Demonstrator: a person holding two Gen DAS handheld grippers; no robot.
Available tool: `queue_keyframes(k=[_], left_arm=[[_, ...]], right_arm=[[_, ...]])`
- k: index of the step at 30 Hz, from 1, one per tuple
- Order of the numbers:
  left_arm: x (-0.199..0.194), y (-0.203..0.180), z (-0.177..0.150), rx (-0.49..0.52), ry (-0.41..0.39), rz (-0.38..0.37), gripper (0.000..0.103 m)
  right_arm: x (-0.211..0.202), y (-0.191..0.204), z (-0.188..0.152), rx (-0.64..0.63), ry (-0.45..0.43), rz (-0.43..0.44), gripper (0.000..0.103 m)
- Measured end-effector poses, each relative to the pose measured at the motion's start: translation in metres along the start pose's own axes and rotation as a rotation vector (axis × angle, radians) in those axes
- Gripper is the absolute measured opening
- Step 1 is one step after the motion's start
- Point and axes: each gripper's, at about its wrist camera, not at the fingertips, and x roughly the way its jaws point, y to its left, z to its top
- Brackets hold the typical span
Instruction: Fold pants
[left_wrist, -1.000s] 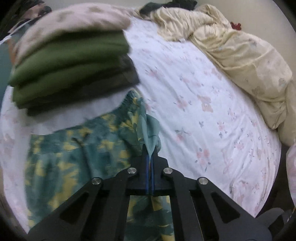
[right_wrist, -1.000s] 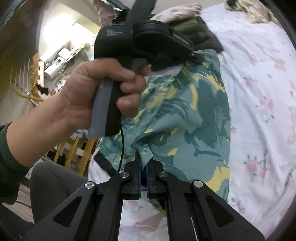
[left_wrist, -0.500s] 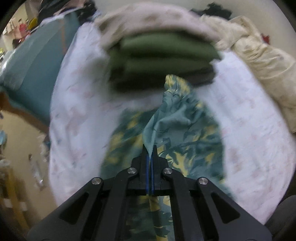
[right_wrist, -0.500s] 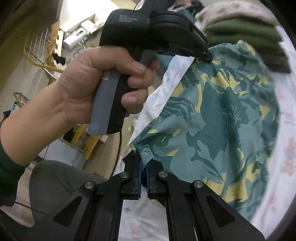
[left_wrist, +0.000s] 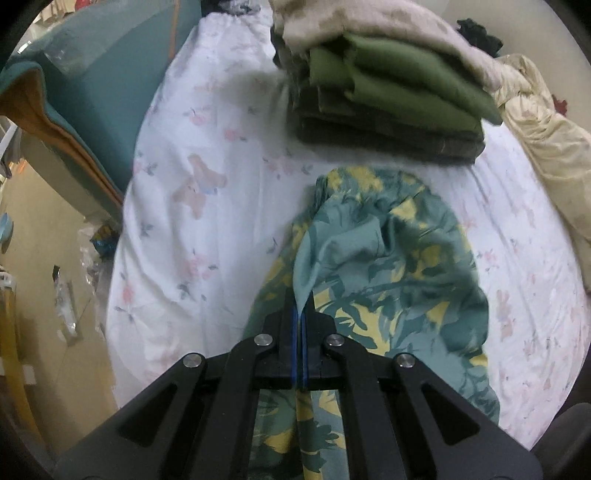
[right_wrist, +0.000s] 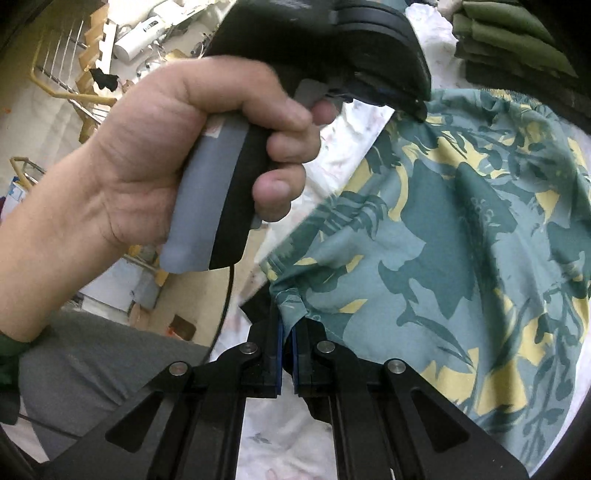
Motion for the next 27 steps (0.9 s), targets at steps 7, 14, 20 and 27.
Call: queue_keyframes(k=[7,14,20,27], left_arm=[[0.016,0.020,-0.006,-0.057,0.071,0.021,0.031],[-0.043,0.081,-0.050,-0.173,0.035,0.044,0.089],[-0.060,0.113,-0.105,-0.252,0.104,0.049,0.089],[-0.038,0.102,-0.122,-0.150,0.161,0.024,0.089]], right_arm=[[0.021,-0.004,-0.003,0.018,0.031,-0.023,0.003],[0.035,0.007,0.000,0.045,0.026,-0.015,0.004],[0.079,0.028,0.005,0.029,0.056,-0.044,0.008],[0.099,0.027,-0.006,0.078,0.134,0.007,0.068]])
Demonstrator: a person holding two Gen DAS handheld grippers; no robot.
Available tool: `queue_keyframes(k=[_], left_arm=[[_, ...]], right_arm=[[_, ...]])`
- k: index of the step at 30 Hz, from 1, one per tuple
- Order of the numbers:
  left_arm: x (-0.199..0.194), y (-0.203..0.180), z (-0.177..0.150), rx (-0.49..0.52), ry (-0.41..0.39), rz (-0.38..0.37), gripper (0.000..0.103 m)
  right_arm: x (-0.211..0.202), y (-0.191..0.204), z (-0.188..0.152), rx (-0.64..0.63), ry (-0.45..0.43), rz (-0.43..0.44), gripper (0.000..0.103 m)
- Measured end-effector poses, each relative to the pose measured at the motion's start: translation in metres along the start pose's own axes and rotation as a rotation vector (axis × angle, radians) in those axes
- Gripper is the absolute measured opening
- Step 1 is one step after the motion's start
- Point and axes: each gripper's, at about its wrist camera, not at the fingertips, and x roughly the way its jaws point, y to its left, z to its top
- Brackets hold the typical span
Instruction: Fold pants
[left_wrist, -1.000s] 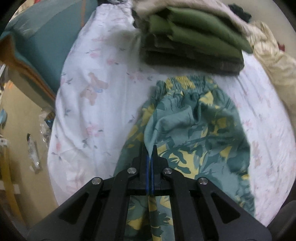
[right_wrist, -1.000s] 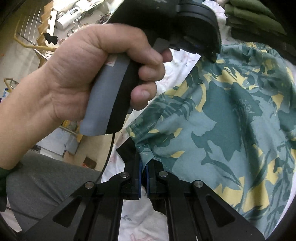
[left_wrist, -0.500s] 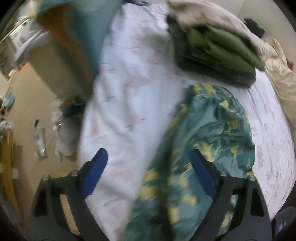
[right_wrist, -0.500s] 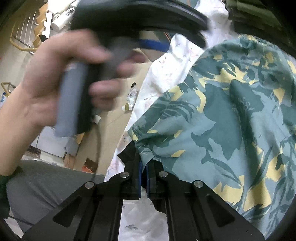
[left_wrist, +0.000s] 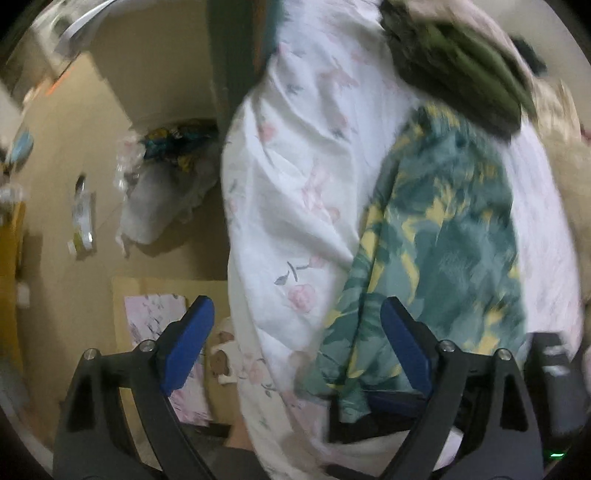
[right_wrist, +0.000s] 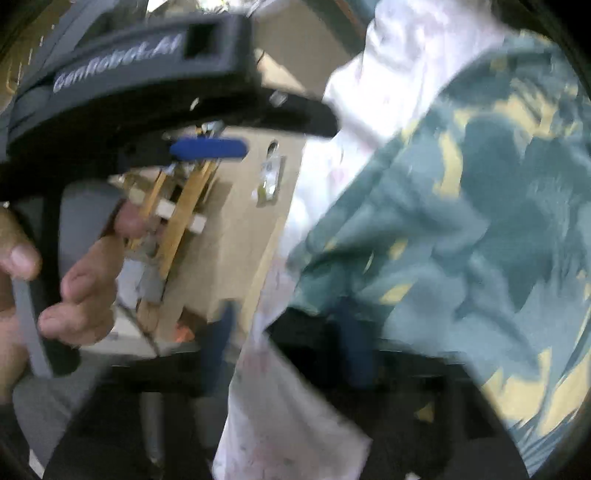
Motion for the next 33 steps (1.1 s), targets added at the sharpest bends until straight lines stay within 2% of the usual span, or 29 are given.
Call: queue_keyframes(k=[2,4,7,10,12,14,15,16,17,19,24,26,29,31,33], left_arm=[[0.014,-0.013,-0.004,0.061,0.051,-0.032,0.089],[0.022,-0.025,-0.007,0.110,0.086,-0.076,0.089],[0.024,-0.042,-0.010,0.180,0.070,-0.084,0.088],[0.034,-0.056,-0.013,0.222,0.109,-0.072,0.087],[0.044,-0.066,-0.016,0.256,0.145,-0.053,0.073],[0.048,-0.077,-0.020,0.311,0.162,-0.014,0.054],[0.049,-0.082,-0.023,0.338,0.168,0.003,0.051],[0.049,-0.085,-0.025,0.350,0.173,0.009,0.044],[0.048,-0.087,-0.027,0.363,0.174,0.018,0.028],[0.043,-0.090,-0.031,0.392,0.165,0.039,0.004],[0.021,-0.091,-0.032,0.374,0.133,0.012,0.001],[0.017,-0.088,-0.029,0.363,0.120,0.036,0.001],[0.023,-0.089,-0.030,0.366,0.125,0.078,0.001],[0.025,-0.089,-0.028,0.357,0.131,0.066,0.002],[0.027,-0.088,-0.027,0.320,0.153,0.020,0.004]], right_arm=[[-0.016,-0.004,-0.009,-0.010,-0.021,-0.010,0.068],[-0.045,-0.014,-0.025,0.022,-0.041,0.032,0.068],[-0.097,-0.033,-0.059,0.061,-0.123,0.031,0.068],[-0.149,-0.068,-0.092,0.176,-0.227,-0.012,0.068],[-0.177,-0.093,-0.102,0.257,-0.286,-0.063,0.068],[-0.195,-0.121,-0.115,0.348,-0.338,-0.117,0.068],[-0.204,-0.138,-0.126,0.421,-0.370,-0.133,0.068],[-0.207,-0.151,-0.132,0.483,-0.388,-0.122,0.068],[-0.206,-0.162,-0.135,0.529,-0.384,-0.108,0.068],[-0.195,-0.174,-0.146,0.572,-0.357,-0.088,0.068],[-0.165,-0.191,-0.143,0.606,-0.330,0.014,0.068],[-0.147,-0.189,-0.134,0.604,-0.286,0.069,0.068],[-0.131,-0.183,-0.124,0.546,-0.238,0.080,0.068],[-0.126,-0.179,-0.122,0.516,-0.224,0.096,0.068],[-0.123,-0.177,-0.119,0.513,-0.226,0.093,0.060]])
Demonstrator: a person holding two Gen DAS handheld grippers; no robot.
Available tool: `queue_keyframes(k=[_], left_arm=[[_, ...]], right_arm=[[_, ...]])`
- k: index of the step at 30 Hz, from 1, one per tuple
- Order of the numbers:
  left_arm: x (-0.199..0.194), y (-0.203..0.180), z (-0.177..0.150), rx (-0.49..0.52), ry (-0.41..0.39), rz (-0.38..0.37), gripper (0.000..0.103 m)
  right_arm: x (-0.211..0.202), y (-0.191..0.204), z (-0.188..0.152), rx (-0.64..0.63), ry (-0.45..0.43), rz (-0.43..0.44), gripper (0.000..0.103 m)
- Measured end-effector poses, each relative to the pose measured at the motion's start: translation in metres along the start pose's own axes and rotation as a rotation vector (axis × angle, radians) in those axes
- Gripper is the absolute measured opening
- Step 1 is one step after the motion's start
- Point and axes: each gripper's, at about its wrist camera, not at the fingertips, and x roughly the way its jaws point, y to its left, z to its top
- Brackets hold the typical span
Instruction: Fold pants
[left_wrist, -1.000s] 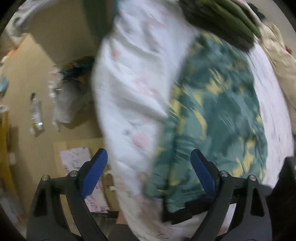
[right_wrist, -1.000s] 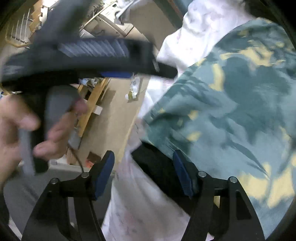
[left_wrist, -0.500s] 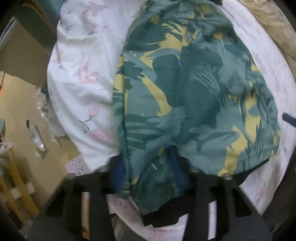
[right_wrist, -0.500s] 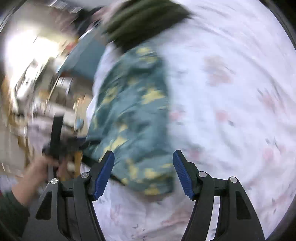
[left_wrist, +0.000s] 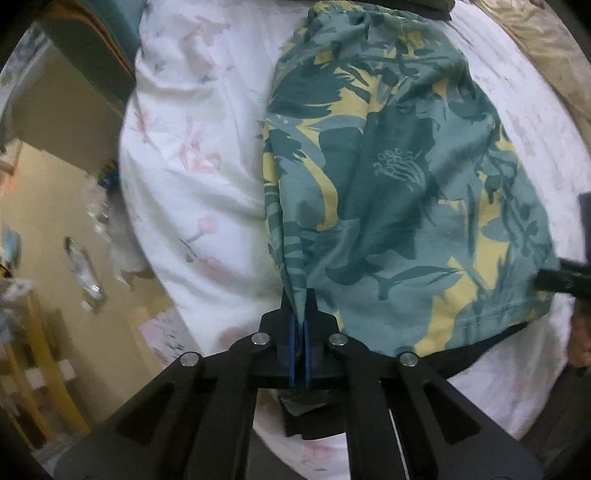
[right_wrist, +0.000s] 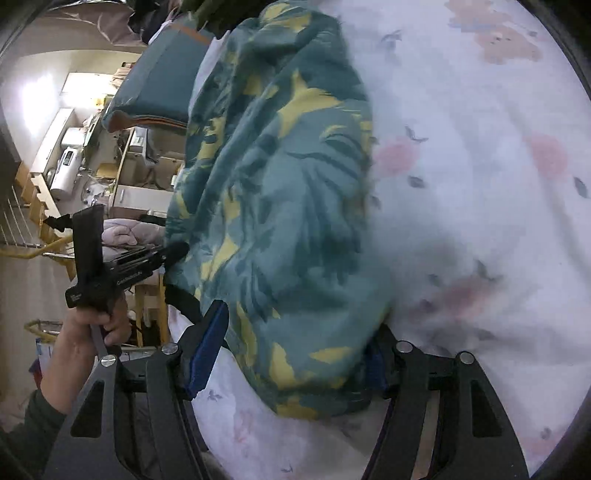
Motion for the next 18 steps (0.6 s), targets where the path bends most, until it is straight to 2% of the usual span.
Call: queue_keyframes(k=[1,2,3,4,5,7,10,12,18], left_arm=[[0.001,0.004,0.000,-0.030,0.004,-0.036,0.016],[0.004,0.009,-0.001,-0.064,0.024,-0.076,0.037],[0.009,0.011,-0.002,-0.090,0.053,-0.117,0.041],[0.012,0.010,-0.003,-0.103,0.069,-0.165,0.041],[0.013,0.007,-0.004,-0.092,0.065,-0.162,0.034],[0.014,-0.005,-0.004,-0.029,0.070,-0.140,0.004],[-0.001,-0.019,-0.004,-0.004,0.058,-0.121,0.003],[-0.031,-0.035,-0.007,0.022,-0.016,-0.122,0.003],[-0.118,-0.073,-0.037,-0.033,-0.207,-0.234,0.003]], right_arm=[[0.002,0.000,0.001,0.007,-0.002,-0.001,0.056],[0.003,0.001,0.002,0.012,0.002,-0.005,0.042],[0.006,0.003,0.002,0.011,0.011,-0.007,0.026],[0.009,0.008,0.001,-0.008,0.016,-0.022,0.018],[0.006,0.012,-0.002,-0.042,0.015,-0.044,0.010],[0.002,0.029,-0.006,-0.114,-0.003,-0.069,0.008],[-0.017,0.042,-0.009,-0.143,-0.062,-0.058,0.006],[-0.040,0.050,-0.011,-0.159,-0.104,-0.061,0.006],[-0.131,0.077,-0.024,-0.224,-0.199,-0.035,0.006]])
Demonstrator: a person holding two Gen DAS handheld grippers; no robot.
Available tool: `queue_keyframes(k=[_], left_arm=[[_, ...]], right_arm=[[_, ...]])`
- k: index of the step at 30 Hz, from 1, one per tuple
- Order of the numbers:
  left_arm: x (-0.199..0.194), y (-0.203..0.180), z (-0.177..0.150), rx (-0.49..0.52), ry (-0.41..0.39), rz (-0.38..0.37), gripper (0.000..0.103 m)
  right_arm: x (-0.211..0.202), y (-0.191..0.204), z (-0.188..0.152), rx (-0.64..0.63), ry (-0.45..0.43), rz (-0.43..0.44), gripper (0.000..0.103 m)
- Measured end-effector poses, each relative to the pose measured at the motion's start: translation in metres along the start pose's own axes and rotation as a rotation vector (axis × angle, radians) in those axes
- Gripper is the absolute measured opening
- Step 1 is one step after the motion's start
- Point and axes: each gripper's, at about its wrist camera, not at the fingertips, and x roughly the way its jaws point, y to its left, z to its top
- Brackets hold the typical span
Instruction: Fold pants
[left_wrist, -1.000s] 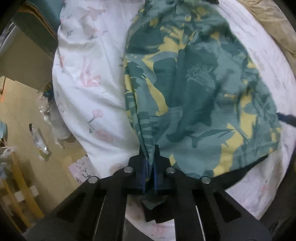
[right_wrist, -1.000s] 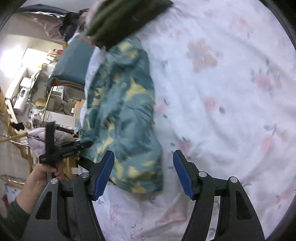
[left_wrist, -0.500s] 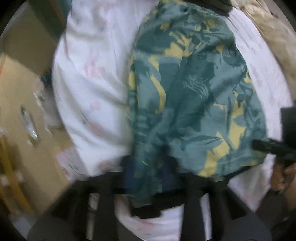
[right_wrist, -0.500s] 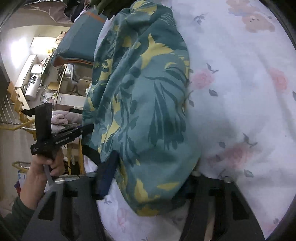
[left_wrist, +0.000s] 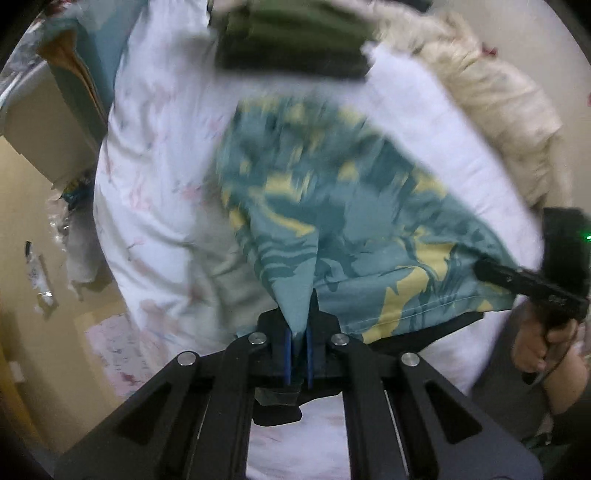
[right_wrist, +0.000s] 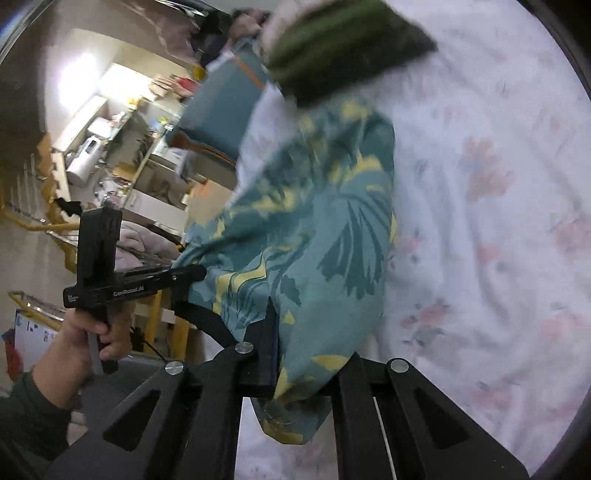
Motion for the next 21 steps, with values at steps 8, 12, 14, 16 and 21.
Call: queue_keyframes(k=[8,12,14,16,21], left_arm=[[-0.137,-0.078,-0.035,-0.107,-0.263,-0.146,0.004],[-0.187,-0.096,-0.036,-0.136,-0.388,-0.110,0.004],[-0.196,-0.106,-0.031,-0.122,-0.421,-0.044,0.004],[-0.196,-0.113,-0.026,-0.125,-0.418,-0.015,0.004],[-0.183,-0.111,0.001,-0.121,-0.430,0.083,0.004]], right_arm=[[-0.139,0.065,-0.004,-0.028,-0.143,0.057,0.006],[-0.186,0.115,0.013,-0.042,-0.210,0.068,0.006],[-0.196,0.132,0.021,-0.070,-0.218,0.052,0.006],[-0.199,0.141,0.031,-0.102,-0.210,0.031,0.006],[-0.184,0.138,0.067,-0.102,-0.179,-0.004,0.006]])
